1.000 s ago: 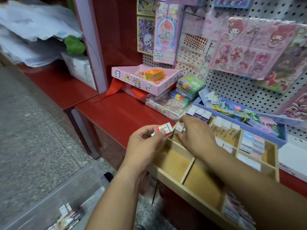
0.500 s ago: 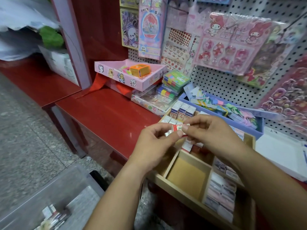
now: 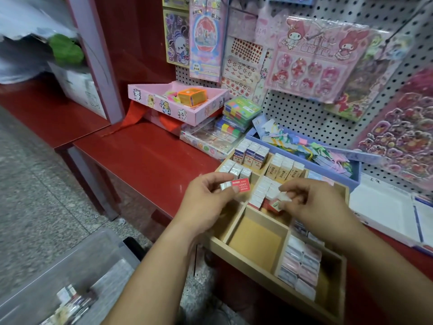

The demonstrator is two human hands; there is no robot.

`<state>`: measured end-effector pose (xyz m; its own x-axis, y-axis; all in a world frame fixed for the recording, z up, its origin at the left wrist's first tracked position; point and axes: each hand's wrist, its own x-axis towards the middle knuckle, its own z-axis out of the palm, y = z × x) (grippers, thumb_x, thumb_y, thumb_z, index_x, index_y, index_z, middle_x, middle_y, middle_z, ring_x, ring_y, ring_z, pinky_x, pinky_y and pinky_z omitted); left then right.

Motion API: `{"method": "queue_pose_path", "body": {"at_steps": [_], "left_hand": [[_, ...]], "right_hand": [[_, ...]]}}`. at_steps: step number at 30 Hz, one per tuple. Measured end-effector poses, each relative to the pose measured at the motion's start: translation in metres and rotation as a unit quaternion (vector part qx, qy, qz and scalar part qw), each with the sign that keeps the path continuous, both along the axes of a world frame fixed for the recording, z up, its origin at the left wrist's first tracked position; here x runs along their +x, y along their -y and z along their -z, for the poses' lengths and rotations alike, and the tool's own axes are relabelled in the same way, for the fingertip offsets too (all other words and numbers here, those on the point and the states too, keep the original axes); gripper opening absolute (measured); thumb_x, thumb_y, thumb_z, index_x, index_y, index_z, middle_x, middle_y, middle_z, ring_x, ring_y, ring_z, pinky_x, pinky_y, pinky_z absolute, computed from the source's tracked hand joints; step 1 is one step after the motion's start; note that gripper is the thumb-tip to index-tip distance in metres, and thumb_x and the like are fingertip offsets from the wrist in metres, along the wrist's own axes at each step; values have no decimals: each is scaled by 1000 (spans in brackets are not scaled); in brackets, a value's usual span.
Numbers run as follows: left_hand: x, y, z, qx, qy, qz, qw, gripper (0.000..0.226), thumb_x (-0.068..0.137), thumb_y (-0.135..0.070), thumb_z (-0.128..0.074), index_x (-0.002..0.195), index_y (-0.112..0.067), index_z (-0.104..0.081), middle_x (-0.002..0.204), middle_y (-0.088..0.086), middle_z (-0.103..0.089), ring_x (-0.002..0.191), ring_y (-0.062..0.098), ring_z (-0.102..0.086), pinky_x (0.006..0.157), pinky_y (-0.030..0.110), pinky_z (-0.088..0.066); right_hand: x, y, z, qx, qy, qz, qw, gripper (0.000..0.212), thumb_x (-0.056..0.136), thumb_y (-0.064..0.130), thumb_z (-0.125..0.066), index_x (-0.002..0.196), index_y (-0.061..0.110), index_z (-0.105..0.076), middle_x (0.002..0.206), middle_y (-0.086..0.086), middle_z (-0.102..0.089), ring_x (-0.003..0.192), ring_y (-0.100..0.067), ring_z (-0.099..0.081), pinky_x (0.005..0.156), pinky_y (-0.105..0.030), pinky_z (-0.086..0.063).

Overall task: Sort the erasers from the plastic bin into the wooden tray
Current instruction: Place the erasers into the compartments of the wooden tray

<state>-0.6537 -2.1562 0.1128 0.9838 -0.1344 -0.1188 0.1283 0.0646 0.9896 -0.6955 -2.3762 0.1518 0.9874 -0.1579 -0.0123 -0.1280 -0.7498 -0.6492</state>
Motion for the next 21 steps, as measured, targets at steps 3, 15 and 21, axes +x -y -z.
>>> {"method": "queue_pose_path", "body": {"at_steps": [3,15,21], "left_hand": [[-2,2,-1,12,-4,14,1000,22,86,-8,-78,107,-15,-76,99,3,-78,84,14,-70,95,42,-55],[-2,2,3,-2,-19,26,999,22,84,-16,-83,106,-15,-78,91,8,-77,79,16,-66,87,40,-55],[-2,2,0,-19,-22,30,999,16,82,-14,-83,98,-13,-79,86,12,-75,78,22,-63,90,48,-55]], "right_hand": [[4,-8,10,-111,28,-13,993,19,85,23,-80,103,25,-72,89,13,-60,79,-4,-57,67,-21,-43],[9,-20,23,-189,7,1,982,23,84,40,-78,91,31,-58,78,12,-60,75,-8,-56,65,-33,-50],[4,-18,5,77,27,38,996,7,92,30,-72,86,28,-73,73,4,-71,64,-9,-66,58,-30,-48]]}}
